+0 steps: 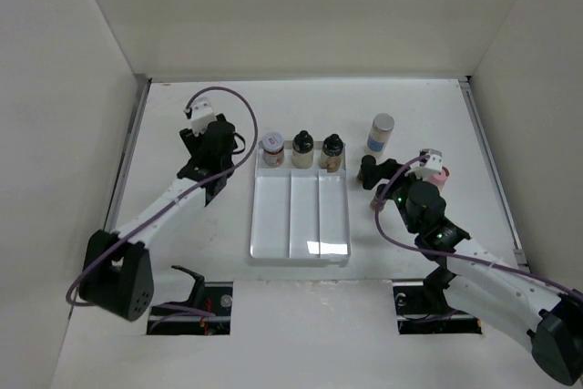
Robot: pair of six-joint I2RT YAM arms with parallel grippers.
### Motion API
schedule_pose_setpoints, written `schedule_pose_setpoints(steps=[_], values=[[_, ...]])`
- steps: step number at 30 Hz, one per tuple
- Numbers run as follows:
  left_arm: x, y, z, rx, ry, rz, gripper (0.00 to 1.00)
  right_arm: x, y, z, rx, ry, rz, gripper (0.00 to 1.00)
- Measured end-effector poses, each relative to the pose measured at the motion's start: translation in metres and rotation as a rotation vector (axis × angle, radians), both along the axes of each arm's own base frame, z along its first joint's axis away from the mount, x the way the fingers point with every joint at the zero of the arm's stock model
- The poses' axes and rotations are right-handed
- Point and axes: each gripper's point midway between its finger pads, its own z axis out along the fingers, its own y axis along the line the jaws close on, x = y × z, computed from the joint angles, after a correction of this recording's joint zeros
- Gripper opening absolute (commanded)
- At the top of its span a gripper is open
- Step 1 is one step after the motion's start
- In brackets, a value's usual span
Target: Organize the condiment bottles
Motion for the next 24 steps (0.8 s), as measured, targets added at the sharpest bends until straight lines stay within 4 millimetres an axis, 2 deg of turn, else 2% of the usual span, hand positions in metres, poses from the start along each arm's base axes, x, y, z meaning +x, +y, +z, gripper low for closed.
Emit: schedule_pose_setpoints(steps=[4,6,8,10,11,14,16,20,24], values=[[-0.023,-0.047,0.052,-0.036,-0.124,-0.145,0.40,0.000,0.000,0.001,0.000,-0.004,0.001,0.92],[-0.032,-0.067,0.066,-0.046,-0.145,-0.209,0.39,0.000,0.000,0.001,0.000,-0.004,0.001,0.92],[-0.038,-0.085,0.070,-0.042,-0.137,-0.262,0.39,0.000,0.000,0.001,0.000,-0.004,0.001,0.91],[-0.047,-0.100,0.065,-0.028,-0.112,-0.312,0.39,0.000,0.000,0.002,0.001,-0.006,0.000,0.88],[-0.050,-0.106,0.062,-0.022,-0.099,-0.331,0.39,0.000,-0.001,0.003,0.002,-0.011,-0.003,0.84],[-0.060,-0.123,0.053,-0.004,-0.065,-0.390,0.39,0.000,-0.002,0.007,0.001,-0.025,-0.008,0.60],[-0.064,-0.132,0.050,-0.003,-0.060,-0.418,0.39,0.000,-0.003,0.008,0.002,-0.029,-0.009,0.51],[-0.065,-0.150,0.040,-0.016,-0.063,-0.469,0.39,0.000,-0.005,0.010,-0.003,-0.034,-0.019,0.51],[-0.059,-0.163,0.015,-0.006,-0.024,-0.503,0.39,0.001,-0.006,0.008,-0.014,-0.030,-0.028,0.66]])
